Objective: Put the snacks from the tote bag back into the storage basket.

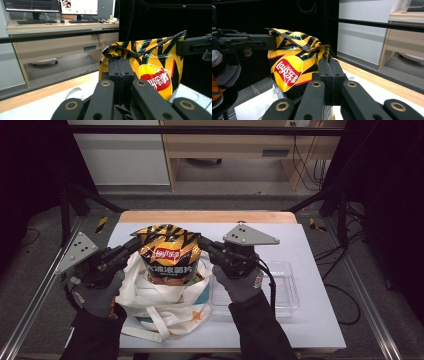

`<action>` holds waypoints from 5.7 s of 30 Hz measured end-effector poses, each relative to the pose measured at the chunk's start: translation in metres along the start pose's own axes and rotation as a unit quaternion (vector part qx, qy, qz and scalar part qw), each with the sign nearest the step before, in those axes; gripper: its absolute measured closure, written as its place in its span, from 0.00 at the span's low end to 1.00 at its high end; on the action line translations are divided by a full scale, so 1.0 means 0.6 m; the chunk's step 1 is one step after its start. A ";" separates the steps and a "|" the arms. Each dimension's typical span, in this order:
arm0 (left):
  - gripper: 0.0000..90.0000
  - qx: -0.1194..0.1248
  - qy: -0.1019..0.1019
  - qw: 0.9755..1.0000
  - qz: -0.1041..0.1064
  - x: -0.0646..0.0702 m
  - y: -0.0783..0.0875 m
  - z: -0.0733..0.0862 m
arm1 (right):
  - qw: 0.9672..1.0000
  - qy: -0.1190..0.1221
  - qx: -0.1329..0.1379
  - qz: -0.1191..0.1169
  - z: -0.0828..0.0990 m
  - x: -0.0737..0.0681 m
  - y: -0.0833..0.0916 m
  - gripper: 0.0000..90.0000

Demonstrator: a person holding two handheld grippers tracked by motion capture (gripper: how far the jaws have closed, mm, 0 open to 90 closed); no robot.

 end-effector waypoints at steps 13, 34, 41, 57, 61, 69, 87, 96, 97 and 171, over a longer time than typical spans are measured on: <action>1.00 -0.002 -0.012 1.000 0.018 0.044 -0.036 -0.010 | 1.000 -0.001 0.002 0.030 0.001 0.032 0.046 1.00; 1.00 -0.006 -0.012 0.999 0.045 0.095 -0.097 -0.017 | 0.997 -0.001 0.004 0.073 0.003 0.080 0.104 1.00; 1.00 -0.007 -0.013 0.998 0.053 0.114 -0.117 -0.017 | 0.996 -0.004 0.004 0.087 0.006 0.096 0.126 1.00; 1.00 -0.012 -0.016 0.998 0.067 0.148 -0.159 -0.010 | 0.994 -0.010 0.005 0.112 0.018 0.127 0.161 1.00; 1.00 -0.014 -0.015 0.997 0.070 0.153 -0.169 -0.007 | 0.993 -0.010 0.005 0.116 0.021 0.135 0.166 1.00; 1.00 -0.020 -0.012 0.997 0.076 0.163 -0.196 0.007 | 0.992 -0.015 0.001 0.124 0.036 0.155 0.175 1.00; 1.00 -0.039 -0.010 0.996 0.085 0.186 -0.231 0.039 | 0.989 -0.028 -0.013 0.142 0.071 0.191 0.190 1.00; 1.00 -0.053 -0.007 0.996 0.076 0.177 -0.242 0.070 | 0.989 -0.032 -0.027 0.143 0.097 0.199 0.174 1.00; 1.00 -0.054 -0.007 0.996 0.075 0.177 -0.243 0.073 | 0.989 -0.033 -0.030 0.144 0.102 0.200 0.171 1.00; 0.47 -0.128 -0.007 0.990 0.055 0.101 -0.236 0.142 | 0.981 -0.020 -0.023 0.192 0.167 0.235 0.121 0.35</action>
Point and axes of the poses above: each handheld gripper's, and its own axes: y roughly backward along the jaws, z roughly out of its underside, x roughly to its right, the point moved 6 cm from there along -y, roughly forward along the jaws, and after that the axes turned 2 degrees about y, right-handed, at the moved point
